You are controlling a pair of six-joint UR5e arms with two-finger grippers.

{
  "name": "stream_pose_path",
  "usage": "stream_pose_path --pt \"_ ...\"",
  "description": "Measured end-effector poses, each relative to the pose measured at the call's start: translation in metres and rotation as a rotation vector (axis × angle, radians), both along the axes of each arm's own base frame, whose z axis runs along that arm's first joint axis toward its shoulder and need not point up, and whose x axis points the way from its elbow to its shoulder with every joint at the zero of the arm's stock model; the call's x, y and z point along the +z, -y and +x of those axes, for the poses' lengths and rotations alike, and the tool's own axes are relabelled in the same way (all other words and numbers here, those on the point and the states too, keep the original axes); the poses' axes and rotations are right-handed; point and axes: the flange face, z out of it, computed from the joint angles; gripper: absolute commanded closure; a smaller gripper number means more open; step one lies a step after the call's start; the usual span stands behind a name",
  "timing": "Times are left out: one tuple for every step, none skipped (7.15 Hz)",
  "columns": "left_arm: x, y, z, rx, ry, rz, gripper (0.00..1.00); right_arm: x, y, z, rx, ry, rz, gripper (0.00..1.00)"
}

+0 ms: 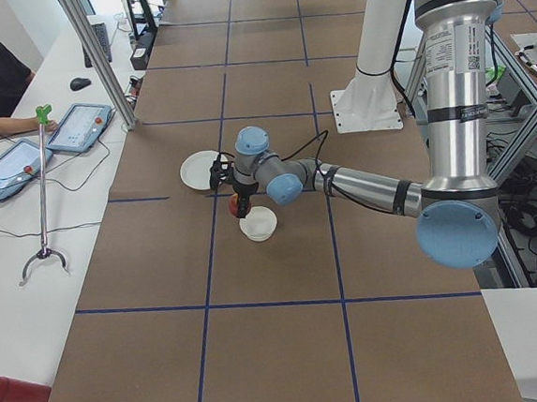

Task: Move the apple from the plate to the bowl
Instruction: 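Lift the apple with the left gripper and carry it over the white bowl, then lower the apple into the white bowl and open the left gripper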

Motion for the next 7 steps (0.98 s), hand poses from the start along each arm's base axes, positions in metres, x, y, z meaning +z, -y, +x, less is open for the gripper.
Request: stream_pose_path --pt "0.006 -0.004 0.012 0.017 0.016 -0.006 1.00 0.000 0.000 0.000 0.000 0.000 0.000 0.00" --pt "0.011 -0.009 0.021 0.034 0.026 -0.011 1.00 0.000 0.000 0.000 0.000 0.000 0.000 0.00" --pt "0.015 -0.013 0.025 0.046 0.032 -0.017 1.00 0.000 0.000 0.000 0.000 0.000 -0.001 0.00" --pt "0.019 -0.017 0.025 0.054 0.038 -0.022 1.00 0.000 0.000 0.000 0.000 0.000 -0.001 0.00" --pt "0.023 -0.020 0.024 0.057 0.042 -0.027 1.00 0.000 0.000 0.000 0.000 0.000 0.000 0.00" --pt "0.026 -0.022 0.023 0.061 0.045 -0.034 1.00 0.000 0.000 0.000 0.000 0.000 0.000 0.00" --pt "0.028 -0.024 0.023 0.064 0.047 -0.039 0.99 0.000 0.000 0.000 0.000 0.000 0.000 0.00"
